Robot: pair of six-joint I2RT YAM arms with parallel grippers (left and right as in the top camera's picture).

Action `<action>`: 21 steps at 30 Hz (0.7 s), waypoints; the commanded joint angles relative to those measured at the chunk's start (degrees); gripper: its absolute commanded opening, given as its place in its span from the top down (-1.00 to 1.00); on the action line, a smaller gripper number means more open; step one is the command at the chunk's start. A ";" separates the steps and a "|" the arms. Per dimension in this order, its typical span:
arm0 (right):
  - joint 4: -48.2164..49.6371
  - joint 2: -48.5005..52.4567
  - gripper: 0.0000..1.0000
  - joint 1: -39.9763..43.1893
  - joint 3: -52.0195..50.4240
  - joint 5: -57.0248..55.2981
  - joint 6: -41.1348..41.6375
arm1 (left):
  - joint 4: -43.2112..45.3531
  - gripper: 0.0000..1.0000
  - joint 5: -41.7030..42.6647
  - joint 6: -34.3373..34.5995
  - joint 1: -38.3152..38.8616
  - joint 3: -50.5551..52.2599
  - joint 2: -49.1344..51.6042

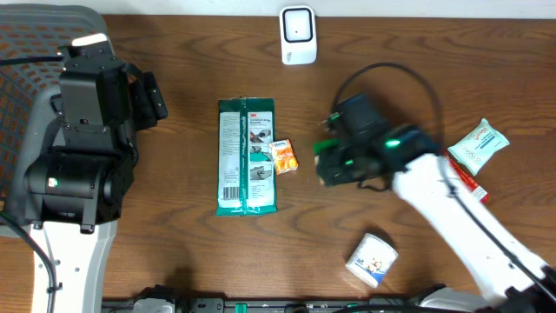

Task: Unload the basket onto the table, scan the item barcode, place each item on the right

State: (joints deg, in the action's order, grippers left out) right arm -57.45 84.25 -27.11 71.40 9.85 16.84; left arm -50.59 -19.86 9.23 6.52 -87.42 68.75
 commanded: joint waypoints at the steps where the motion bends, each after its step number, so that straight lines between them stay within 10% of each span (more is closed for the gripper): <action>1: -0.07 -2.47 0.06 7.02 0.22 14.64 -10.45 | 0.02 -0.84 -0.76 0.50 -0.13 -0.42 0.11; 5: -2.01 -2.49 0.25 13.86 0.22 16.20 -16.70 | 0.02 -0.84 -0.76 0.50 -0.13 -0.42 0.11; 7: -2.82 -2.51 0.70 16.33 0.22 17.99 -16.72 | 0.02 -0.84 -0.76 0.50 -0.13 -0.42 0.11; 21: -5.05 -1.01 0.87 23.50 0.22 43.58 -21.99 | 0.02 -0.84 -0.76 0.50 -0.13 -0.42 0.11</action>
State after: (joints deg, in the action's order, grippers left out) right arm -62.08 82.89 -6.39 71.40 39.90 -1.87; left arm -50.59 -19.86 9.23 6.52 -87.42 68.75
